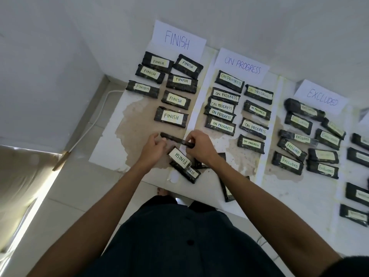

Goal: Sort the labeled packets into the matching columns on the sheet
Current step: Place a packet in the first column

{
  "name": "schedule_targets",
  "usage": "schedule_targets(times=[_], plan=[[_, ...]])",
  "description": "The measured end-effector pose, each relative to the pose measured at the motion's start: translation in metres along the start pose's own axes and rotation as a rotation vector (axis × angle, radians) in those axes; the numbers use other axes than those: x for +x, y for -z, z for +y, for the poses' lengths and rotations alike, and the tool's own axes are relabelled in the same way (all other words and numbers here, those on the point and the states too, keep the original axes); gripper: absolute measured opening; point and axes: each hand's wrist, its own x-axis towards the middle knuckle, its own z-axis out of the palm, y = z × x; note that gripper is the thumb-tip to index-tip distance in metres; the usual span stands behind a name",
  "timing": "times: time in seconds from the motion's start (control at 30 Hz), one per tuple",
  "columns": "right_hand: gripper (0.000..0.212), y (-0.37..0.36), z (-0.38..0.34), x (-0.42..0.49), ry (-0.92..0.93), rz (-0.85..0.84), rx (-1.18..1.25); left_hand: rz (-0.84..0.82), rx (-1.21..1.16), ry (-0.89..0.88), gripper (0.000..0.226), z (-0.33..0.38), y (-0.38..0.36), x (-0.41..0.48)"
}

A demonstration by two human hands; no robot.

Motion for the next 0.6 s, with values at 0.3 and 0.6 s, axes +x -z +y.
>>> schedule_targets(times=[0.3,0.6], plan=[[0.033,0.004,-0.002,-0.024,0.468,0.342,-0.259,-0.020,-0.464,-0.010,0.033,0.018,-0.001,-0.017],[0.046,0.005,-0.012,-0.025,0.349,0.103,-0.175,0.030,-0.334,-0.074,0.042,0.012,0.010,-0.016]])
